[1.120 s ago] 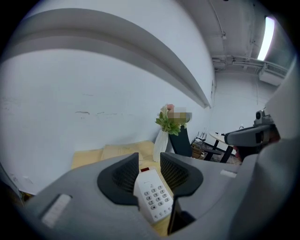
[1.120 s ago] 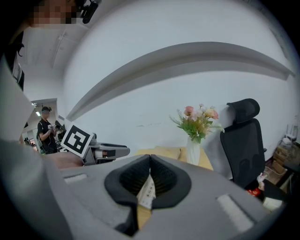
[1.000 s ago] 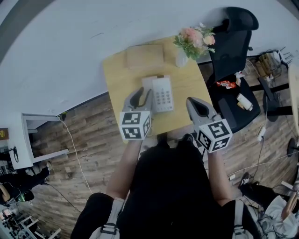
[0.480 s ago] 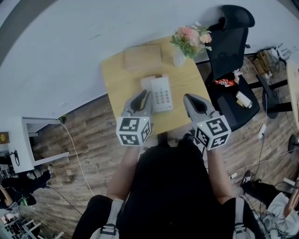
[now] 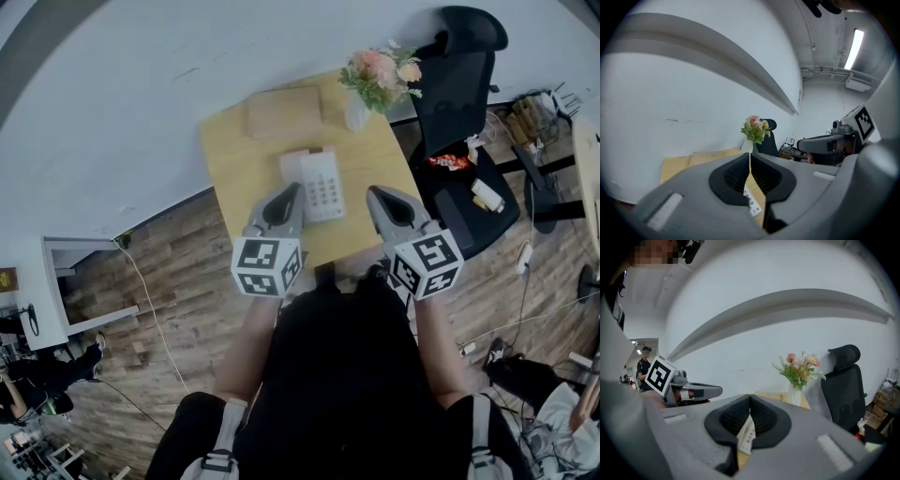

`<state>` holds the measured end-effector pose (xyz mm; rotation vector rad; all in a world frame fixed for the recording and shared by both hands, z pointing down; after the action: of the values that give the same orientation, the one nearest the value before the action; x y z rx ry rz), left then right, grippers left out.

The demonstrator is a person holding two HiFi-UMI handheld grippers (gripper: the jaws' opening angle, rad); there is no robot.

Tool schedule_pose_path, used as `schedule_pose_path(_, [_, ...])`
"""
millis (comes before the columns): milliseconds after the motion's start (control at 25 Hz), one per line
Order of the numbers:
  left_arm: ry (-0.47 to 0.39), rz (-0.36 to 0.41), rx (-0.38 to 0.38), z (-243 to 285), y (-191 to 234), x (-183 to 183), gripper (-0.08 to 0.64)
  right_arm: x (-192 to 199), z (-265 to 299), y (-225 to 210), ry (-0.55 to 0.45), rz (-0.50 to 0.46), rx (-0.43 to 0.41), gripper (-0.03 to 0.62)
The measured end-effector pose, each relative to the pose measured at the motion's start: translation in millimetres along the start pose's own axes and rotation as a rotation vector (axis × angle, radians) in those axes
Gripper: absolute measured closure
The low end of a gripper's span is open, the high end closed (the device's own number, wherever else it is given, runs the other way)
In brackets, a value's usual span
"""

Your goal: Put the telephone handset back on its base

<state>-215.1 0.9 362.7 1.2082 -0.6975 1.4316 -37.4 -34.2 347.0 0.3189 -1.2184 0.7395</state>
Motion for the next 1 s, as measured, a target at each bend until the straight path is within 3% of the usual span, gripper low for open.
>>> schedule_pose_path(1000, [0.008, 0.018, 0.039, -1.0, -8.5, 2.3, 0.549, 5.0, -14.2, -2.8, -0.003, -0.003, 0.043, 0.588])
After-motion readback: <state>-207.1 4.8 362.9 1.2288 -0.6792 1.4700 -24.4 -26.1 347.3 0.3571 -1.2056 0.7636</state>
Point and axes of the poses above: the fingertips, and each gripper's own axes: z forward along the fingers, y to its left, x out of its underside, the point moved 5 cm from there along -z, backward along the fingers, and after that the axes turned 3 degrees about x, right-handed, at the moved point
